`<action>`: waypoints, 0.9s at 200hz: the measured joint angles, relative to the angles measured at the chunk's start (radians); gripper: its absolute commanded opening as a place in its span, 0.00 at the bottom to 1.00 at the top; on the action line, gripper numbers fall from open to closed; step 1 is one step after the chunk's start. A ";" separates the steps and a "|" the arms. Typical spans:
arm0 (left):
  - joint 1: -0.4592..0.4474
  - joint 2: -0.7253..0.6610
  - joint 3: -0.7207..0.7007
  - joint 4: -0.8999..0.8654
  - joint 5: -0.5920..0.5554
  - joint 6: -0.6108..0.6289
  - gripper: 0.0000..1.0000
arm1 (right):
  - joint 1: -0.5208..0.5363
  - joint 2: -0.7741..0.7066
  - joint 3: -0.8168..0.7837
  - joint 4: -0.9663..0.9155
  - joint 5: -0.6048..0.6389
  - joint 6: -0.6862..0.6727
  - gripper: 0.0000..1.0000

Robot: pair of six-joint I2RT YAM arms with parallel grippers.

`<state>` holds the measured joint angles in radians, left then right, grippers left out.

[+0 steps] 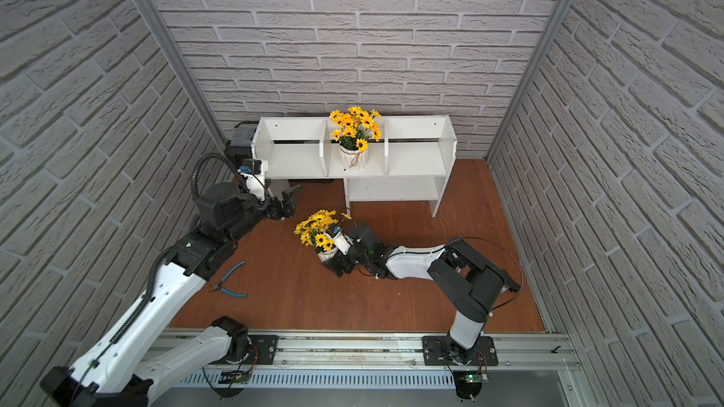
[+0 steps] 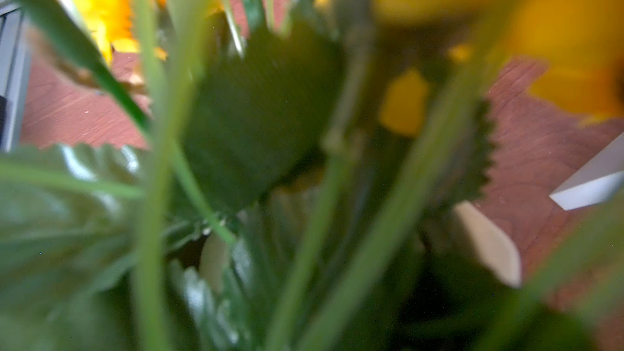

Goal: Take the sunflower pots off the shelves
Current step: Place the sunflower pot at the center of the board.

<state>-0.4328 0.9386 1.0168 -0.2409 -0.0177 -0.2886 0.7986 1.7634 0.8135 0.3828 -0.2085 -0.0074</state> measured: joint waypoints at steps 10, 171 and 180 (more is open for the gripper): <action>0.000 0.000 0.000 0.000 0.000 0.000 0.98 | 0.002 0.025 0.000 0.015 0.011 0.000 0.23; 0.000 0.002 -0.019 -0.013 0.023 -0.002 0.98 | 0.013 0.288 0.120 0.285 0.032 0.008 0.40; 0.000 0.002 -0.023 -0.013 0.024 -0.002 0.98 | 0.013 0.289 0.120 0.286 0.033 0.008 0.48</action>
<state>-0.4332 0.9401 0.9943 -0.2539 0.0059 -0.2901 0.8116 2.0521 0.9333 0.6693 -0.1757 0.0006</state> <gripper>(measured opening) 0.982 0.922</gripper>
